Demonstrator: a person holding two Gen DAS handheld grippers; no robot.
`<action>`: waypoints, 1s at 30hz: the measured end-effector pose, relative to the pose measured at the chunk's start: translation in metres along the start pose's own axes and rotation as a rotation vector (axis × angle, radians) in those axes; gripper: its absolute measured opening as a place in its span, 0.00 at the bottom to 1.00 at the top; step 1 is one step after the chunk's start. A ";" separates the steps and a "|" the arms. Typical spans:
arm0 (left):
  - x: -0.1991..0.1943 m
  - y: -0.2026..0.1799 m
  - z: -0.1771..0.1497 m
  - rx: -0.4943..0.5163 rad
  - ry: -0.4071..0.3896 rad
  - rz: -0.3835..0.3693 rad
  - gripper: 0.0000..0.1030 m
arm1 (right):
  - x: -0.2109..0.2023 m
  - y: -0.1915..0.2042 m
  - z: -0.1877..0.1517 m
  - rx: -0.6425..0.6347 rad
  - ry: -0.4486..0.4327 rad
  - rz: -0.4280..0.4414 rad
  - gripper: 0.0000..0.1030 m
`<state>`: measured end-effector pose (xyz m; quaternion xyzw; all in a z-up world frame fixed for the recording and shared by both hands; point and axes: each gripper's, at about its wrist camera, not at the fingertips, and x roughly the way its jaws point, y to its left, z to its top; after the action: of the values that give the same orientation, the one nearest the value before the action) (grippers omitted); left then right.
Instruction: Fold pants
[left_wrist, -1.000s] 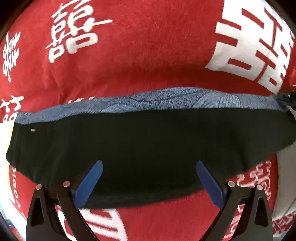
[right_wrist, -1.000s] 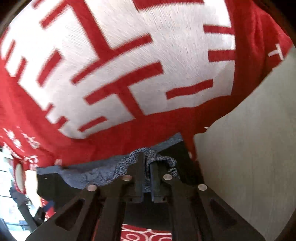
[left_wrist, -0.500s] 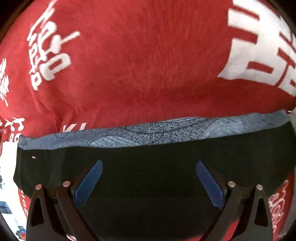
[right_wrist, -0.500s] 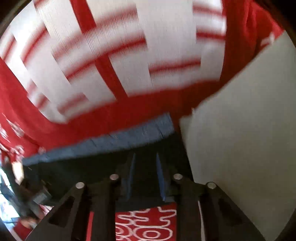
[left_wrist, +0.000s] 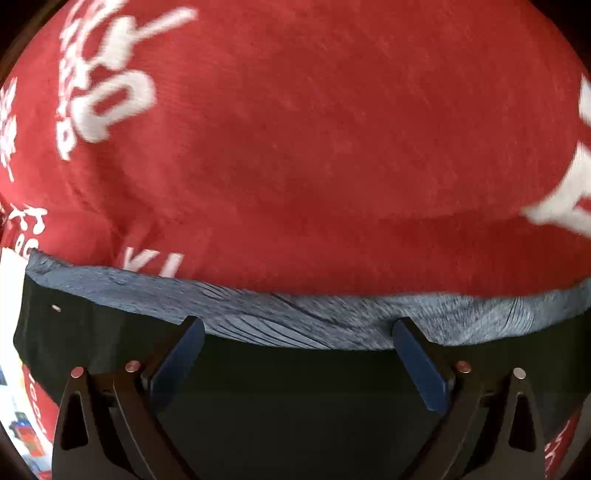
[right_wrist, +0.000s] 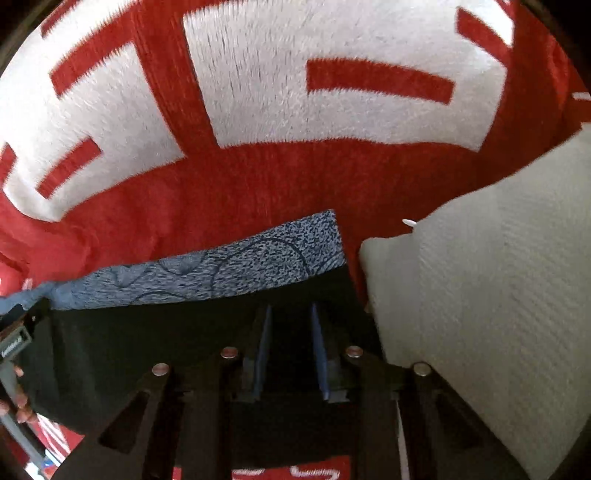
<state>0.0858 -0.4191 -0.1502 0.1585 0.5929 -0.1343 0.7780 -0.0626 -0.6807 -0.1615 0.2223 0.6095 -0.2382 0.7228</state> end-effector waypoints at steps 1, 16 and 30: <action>-0.002 0.003 0.003 0.002 -0.007 0.002 0.99 | -0.009 0.002 -0.001 -0.002 -0.022 0.023 0.24; -0.022 0.046 -0.044 0.057 0.022 0.041 0.99 | -0.007 0.023 -0.018 -0.081 -0.015 -0.008 0.56; -0.071 0.173 -0.112 -0.134 0.066 0.083 0.99 | -0.047 0.100 -0.135 0.037 0.060 0.341 0.57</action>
<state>0.0375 -0.2147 -0.0940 0.1347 0.6190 -0.0564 0.7717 -0.1127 -0.5157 -0.1330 0.3428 0.5795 -0.1165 0.7301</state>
